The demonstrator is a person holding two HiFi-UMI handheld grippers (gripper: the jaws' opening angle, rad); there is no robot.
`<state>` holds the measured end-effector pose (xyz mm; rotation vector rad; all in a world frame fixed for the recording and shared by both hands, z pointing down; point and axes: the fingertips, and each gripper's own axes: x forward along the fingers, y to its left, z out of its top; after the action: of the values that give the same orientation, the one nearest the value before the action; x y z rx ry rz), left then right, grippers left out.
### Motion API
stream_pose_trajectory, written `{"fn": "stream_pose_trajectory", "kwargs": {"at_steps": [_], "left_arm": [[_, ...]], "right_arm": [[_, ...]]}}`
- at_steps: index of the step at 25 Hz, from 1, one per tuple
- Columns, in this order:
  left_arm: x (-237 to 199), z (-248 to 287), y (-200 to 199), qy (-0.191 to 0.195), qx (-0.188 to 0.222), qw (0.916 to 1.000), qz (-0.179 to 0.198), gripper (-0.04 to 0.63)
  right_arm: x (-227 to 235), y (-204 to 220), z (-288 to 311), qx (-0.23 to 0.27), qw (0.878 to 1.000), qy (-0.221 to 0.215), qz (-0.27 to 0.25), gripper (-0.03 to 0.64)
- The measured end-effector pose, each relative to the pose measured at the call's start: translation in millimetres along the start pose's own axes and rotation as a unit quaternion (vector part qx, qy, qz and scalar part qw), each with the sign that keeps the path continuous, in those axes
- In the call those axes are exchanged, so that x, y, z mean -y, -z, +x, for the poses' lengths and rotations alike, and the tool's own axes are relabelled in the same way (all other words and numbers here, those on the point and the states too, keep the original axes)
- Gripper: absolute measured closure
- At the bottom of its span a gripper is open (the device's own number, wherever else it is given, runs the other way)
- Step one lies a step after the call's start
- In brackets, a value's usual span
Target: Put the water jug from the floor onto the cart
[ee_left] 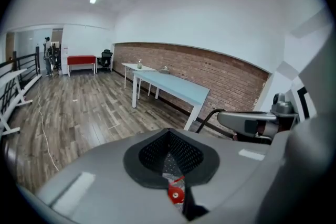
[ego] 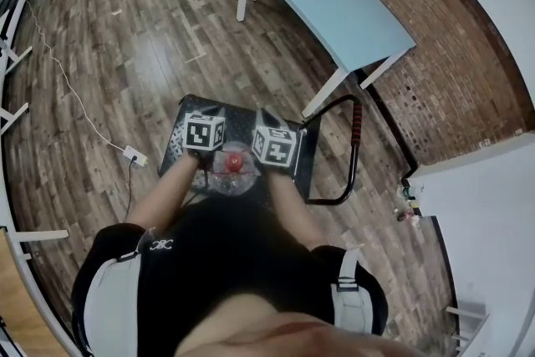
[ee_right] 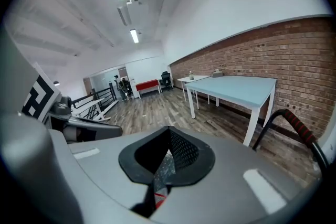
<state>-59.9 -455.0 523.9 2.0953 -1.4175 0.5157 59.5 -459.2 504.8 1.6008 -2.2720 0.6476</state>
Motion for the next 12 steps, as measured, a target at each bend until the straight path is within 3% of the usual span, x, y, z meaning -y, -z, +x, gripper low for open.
{"fn": "stream_pose_trajectory", "kwargs": {"at_steps": [3,7,12], "left_arm": [[-4.0,-7.4,-8.3,-0.025,0.007,0.9994,0.022,0.594],[-13.5,-11.5,-5.0,-0.049,0.004,0.9986,0.020,0.594],[-16.4,-14.8,-6.8,-0.058,0.007,0.9981,0.020,0.594]], "right_arm": [[7.4,-10.1,-3.2,0.011,1.000,0.011,-0.008,0.603],[20.2,-21.8,-6.2,0.010,0.999,0.031,-0.018,0.604],[17.3,-19.5,-10.4,0.006,1.000,0.001,0.005,0.604]]}}
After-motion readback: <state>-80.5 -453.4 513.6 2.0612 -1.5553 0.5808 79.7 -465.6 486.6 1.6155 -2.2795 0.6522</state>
